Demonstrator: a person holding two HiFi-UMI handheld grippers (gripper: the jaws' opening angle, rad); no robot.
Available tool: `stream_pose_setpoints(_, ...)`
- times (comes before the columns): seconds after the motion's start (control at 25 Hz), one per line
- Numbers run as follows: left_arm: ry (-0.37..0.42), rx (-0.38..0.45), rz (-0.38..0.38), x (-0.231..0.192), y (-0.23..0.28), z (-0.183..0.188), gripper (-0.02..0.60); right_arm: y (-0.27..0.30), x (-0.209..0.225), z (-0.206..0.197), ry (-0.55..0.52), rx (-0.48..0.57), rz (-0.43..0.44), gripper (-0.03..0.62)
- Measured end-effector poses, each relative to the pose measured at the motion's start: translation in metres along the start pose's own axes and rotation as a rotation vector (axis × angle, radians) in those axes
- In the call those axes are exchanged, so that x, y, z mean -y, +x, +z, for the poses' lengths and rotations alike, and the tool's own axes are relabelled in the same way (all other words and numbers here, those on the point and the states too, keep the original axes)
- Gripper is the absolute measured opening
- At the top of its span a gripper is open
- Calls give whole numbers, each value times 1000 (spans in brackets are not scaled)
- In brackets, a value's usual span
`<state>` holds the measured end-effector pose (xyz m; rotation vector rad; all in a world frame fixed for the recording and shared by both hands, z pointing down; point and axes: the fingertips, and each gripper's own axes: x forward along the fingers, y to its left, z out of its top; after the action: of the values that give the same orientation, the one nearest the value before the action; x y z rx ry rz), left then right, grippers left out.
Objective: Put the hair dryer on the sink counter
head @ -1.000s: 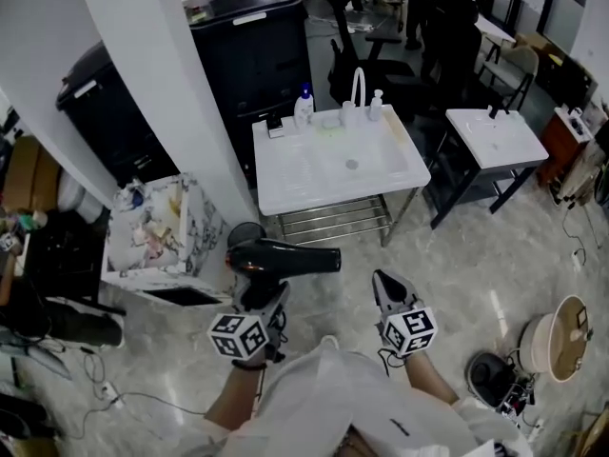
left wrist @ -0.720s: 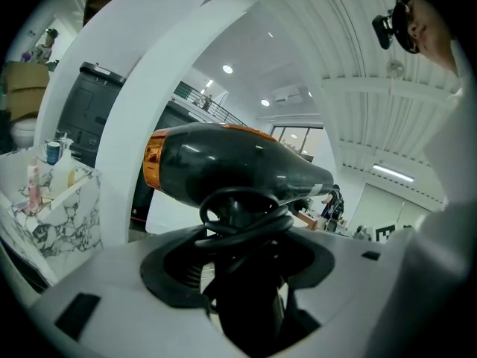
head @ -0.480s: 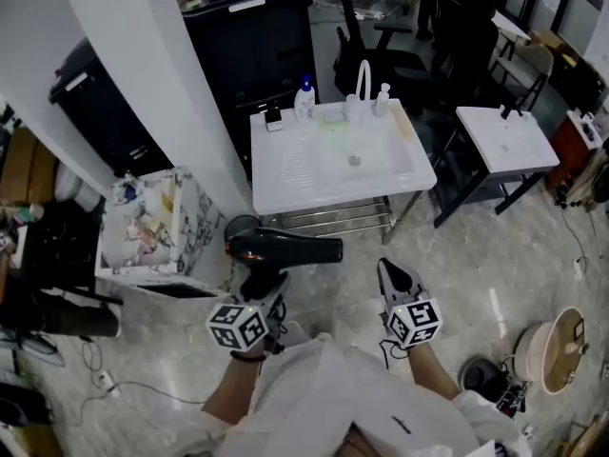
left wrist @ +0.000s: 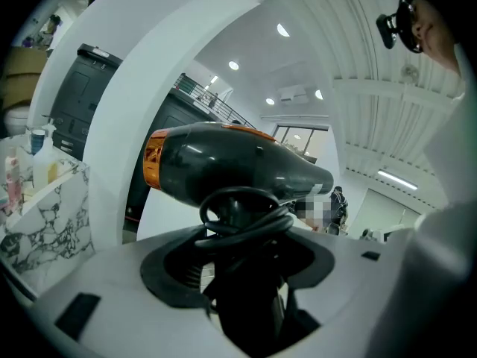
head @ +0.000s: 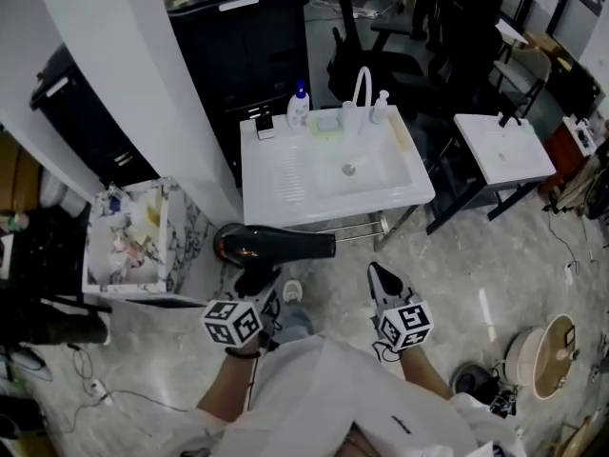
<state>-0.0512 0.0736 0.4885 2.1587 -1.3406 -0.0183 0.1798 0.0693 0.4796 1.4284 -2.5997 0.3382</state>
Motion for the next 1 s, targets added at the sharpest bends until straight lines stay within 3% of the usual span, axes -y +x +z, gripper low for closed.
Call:
stream_pose_setpoints(0.64,7,-88,6,-108,147,89,282,178,14,51,-10,-31,47,17)
stream_pose_setpoints(1.0,-18,-125,21,-171,197,114,282,270,5,56,-9,-92,67,17)
